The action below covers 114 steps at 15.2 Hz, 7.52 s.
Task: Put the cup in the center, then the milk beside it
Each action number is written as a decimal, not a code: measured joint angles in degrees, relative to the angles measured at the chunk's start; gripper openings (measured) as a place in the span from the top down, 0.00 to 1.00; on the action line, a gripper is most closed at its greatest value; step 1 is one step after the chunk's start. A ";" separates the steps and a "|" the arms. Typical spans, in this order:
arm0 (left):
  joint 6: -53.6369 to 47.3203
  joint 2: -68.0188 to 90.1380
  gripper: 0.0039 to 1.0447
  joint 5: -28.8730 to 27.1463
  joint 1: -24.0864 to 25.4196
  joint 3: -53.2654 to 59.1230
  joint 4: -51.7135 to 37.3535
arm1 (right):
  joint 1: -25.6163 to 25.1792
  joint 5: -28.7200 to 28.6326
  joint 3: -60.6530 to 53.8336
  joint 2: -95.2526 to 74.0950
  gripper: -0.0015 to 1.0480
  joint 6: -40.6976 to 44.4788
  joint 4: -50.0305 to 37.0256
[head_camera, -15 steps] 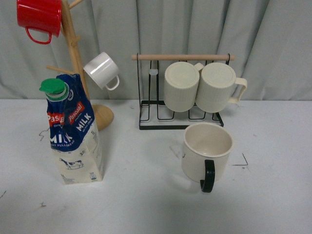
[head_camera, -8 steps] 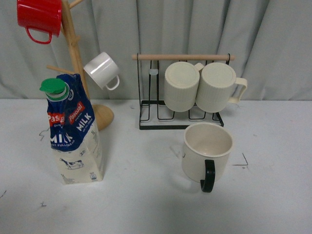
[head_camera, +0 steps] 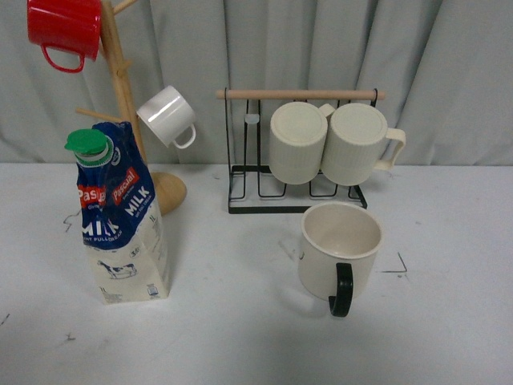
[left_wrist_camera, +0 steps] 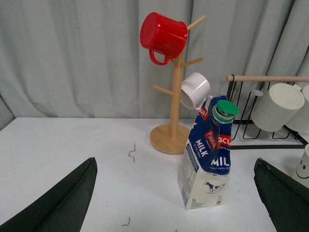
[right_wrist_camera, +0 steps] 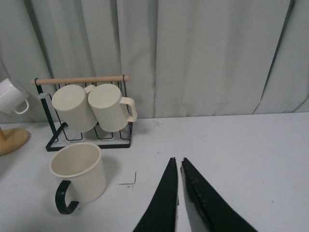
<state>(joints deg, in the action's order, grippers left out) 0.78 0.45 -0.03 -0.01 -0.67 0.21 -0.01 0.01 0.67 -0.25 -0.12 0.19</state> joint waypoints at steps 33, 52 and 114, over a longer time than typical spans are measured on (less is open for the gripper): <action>12.48 95.10 0.12 -13.70 -16.20 -43.58 -14.45 | 0.00 -0.02 0.00 0.00 0.06 0.00 0.02; 11.17 92.13 0.98 -20.46 -31.80 -53.31 -9.31 | 0.00 -0.02 0.00 0.00 0.06 0.00 0.02; 0.02 33.99 0.99 0.02 -0.04 -1.03 -33.81 | 0.00 0.00 0.00 0.00 0.06 0.00 0.04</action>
<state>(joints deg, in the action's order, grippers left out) 0.80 34.44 -0.01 -0.05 -1.69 -33.61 -0.01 0.01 0.67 -0.25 -0.12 0.23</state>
